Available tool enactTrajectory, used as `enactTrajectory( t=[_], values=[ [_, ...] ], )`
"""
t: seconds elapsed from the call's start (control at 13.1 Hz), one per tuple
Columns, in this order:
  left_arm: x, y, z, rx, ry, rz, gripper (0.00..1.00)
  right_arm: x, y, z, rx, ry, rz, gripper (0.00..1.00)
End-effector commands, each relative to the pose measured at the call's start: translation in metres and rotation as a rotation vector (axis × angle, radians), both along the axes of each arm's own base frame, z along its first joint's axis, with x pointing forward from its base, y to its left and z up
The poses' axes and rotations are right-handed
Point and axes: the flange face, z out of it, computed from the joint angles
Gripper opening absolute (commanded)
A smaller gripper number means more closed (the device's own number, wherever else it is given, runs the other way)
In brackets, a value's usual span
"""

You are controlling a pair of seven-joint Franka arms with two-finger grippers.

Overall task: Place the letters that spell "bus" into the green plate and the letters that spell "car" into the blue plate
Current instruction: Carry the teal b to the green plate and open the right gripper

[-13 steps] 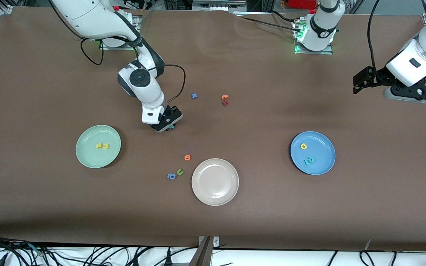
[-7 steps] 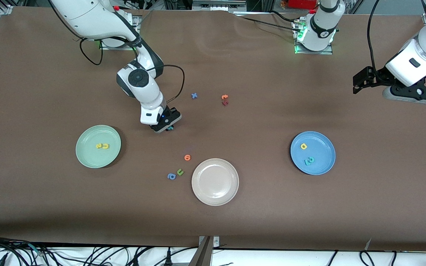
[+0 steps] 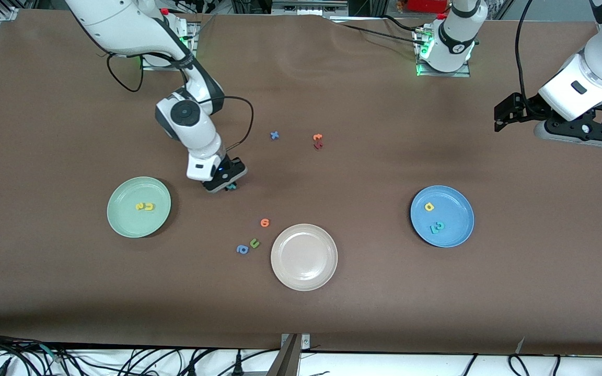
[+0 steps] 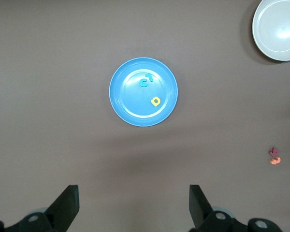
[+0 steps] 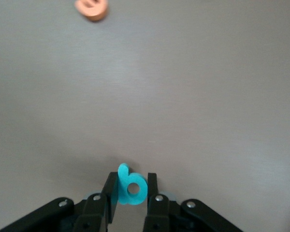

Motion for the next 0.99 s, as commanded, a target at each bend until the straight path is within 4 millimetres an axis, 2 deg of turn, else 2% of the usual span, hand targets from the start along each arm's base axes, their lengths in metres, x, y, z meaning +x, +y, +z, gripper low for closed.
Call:
enactTrajectory(
  t=[0.0, 0.15, 0.23, 0.69, 0.84, 0.92],
  values=[
    [-0.001, -0.001, 0.01, 0.023, -0.009, -0.007, 1.0, 0.02, -0.052, 0.021, -0.081, -0.022, 0.035, 0.01],
    [-0.001, -0.002, 0.012, 0.022, -0.014, -0.01, 1.0, 0.036, -0.108, 0.021, -0.143, -0.023, 0.048, 0.01],
    [-0.001, -0.003, 0.012, 0.022, -0.014, -0.011, 1.0, 0.041, -0.129, 0.025, -0.167, -0.026, 0.061, 0.01],
    [-0.002, -0.01, 0.012, 0.022, -0.013, -0.022, 1.0, 0.05, -0.223, 0.024, -0.269, 0.016, 0.096, 0.01],
    [-0.002, -0.01, 0.012, 0.022, -0.013, -0.024, 1.0, 0.05, -0.232, 0.022, -0.274, 0.022, 0.097, 0.12],
    [-0.002, -0.01, 0.012, 0.022, -0.013, -0.024, 1.0, 0.05, -0.232, 0.021, -0.274, 0.023, 0.096, 0.35]
  ],
)
